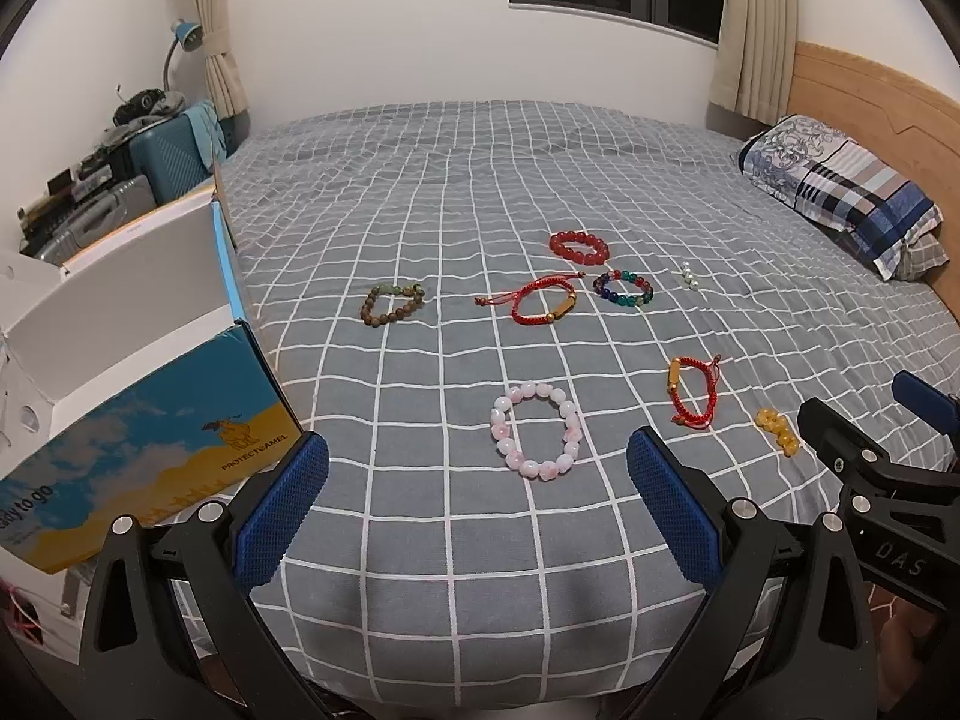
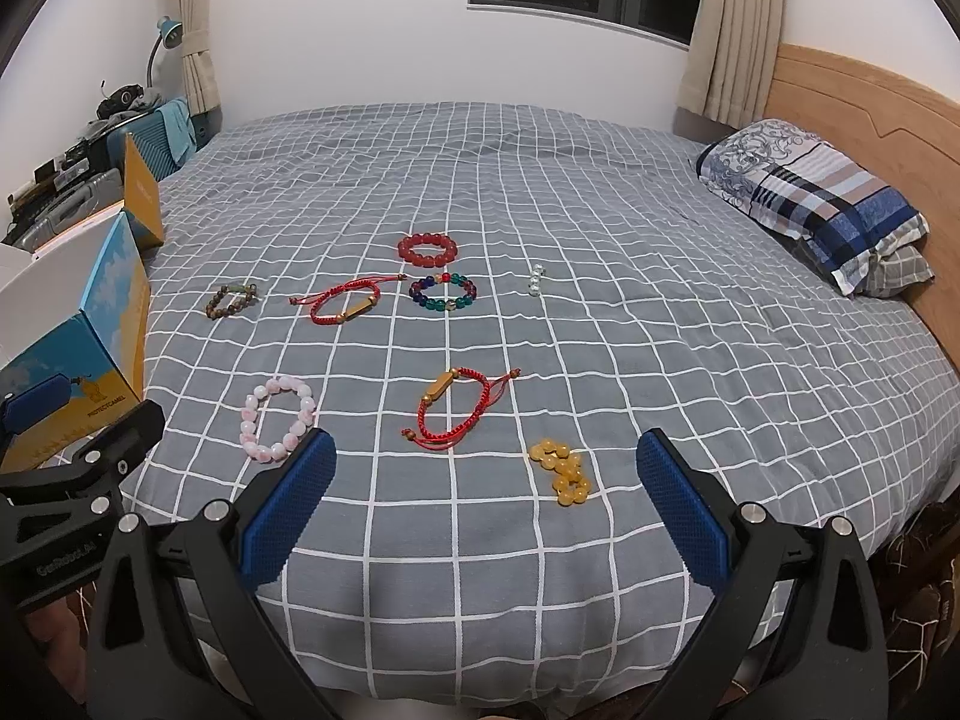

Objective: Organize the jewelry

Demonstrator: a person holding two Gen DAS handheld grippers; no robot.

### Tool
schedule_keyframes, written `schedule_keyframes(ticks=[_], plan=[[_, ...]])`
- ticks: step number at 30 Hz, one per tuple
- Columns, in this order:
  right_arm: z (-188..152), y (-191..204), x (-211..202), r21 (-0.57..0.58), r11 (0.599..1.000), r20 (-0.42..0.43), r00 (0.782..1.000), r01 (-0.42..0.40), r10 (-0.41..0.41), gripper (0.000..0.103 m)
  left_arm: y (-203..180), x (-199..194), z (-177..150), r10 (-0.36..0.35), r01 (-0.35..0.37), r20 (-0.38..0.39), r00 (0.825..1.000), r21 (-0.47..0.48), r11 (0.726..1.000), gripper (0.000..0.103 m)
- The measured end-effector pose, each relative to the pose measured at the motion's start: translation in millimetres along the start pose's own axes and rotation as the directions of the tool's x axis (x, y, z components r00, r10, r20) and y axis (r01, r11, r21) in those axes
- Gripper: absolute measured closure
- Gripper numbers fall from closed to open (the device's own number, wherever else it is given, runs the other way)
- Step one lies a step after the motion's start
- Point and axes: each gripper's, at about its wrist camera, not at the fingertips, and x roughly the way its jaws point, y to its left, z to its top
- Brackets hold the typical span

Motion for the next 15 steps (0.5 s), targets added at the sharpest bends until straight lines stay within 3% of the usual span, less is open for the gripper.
schedule_keyframes(ticks=[15], plan=[[-0.5, 0.5, 0.2, 0.003, 1.0, 0.002, 1.0, 0.003, -0.003, 0.007, -0.8, -2.0, 0.3, 0.003, -0.003, -0.002, 1.0, 0.005, 1.0, 0.006]])
